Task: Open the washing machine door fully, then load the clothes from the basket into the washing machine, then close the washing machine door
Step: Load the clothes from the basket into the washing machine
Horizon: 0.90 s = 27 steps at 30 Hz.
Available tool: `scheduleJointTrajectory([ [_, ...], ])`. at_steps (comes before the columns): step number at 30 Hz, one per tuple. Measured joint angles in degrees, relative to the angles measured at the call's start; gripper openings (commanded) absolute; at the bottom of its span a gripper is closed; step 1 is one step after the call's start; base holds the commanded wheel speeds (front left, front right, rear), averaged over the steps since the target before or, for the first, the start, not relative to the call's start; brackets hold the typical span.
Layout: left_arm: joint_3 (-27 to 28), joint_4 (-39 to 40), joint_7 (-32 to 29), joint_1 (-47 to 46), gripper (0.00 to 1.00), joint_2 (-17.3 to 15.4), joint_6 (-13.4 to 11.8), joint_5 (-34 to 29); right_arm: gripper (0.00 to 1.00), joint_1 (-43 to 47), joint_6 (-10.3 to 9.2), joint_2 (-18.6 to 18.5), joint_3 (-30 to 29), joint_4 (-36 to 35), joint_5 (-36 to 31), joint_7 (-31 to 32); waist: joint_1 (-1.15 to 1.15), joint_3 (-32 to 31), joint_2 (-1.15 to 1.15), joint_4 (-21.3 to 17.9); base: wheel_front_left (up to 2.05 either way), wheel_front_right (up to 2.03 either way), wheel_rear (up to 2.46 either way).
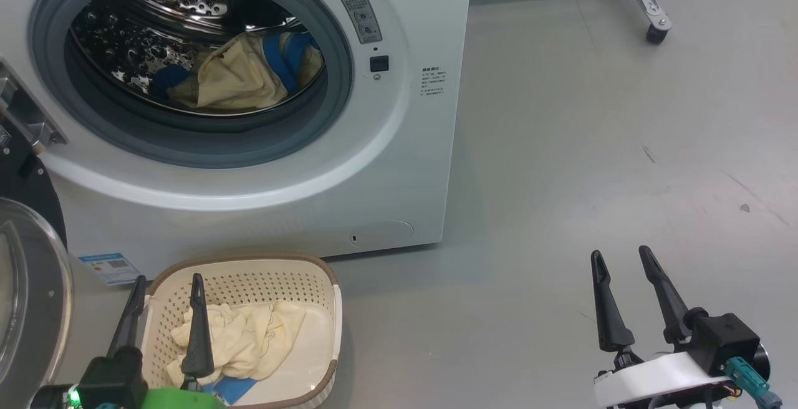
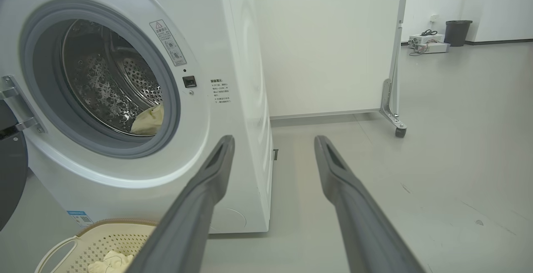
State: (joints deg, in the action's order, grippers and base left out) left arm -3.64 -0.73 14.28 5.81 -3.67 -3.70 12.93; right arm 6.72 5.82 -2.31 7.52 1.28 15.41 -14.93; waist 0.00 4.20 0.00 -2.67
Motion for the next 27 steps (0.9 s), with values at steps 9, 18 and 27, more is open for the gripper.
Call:
scheduleJointTrajectory([
  [9, -0.2, 1.1, 0.0, 0.4, 1.00, 0.0, 0.0, -0.2, 1.00, 0.6, 0.00, 0.0, 0.3, -0.7, 0.0, 0.0, 0.00, 0.2, 0.00, 0.1, 0.00, 0.00, 0.00],
  [18, -0.5, 1.2, -0.1, 0.4, 1.00, 0.0, 0.0, -0.3, 1.00, 0.9, 0.01, 0.0, 0.3, -2.2, 0.0, 0.0, 0.00, 1.6, 0.00, 0.6, 0.00, 0.00, 0.00],
  [27, -2.3, -0.7, -2.2, -0.1, 1.00, 0.0, 0.0, -0.6, 1.00, 0.8, 0.09, 0.0, 0.7, -3.8, -0.5, 0.0, 0.00, 5.2, 0.00, 1.1, 0.00, 0.00, 0.00],
])
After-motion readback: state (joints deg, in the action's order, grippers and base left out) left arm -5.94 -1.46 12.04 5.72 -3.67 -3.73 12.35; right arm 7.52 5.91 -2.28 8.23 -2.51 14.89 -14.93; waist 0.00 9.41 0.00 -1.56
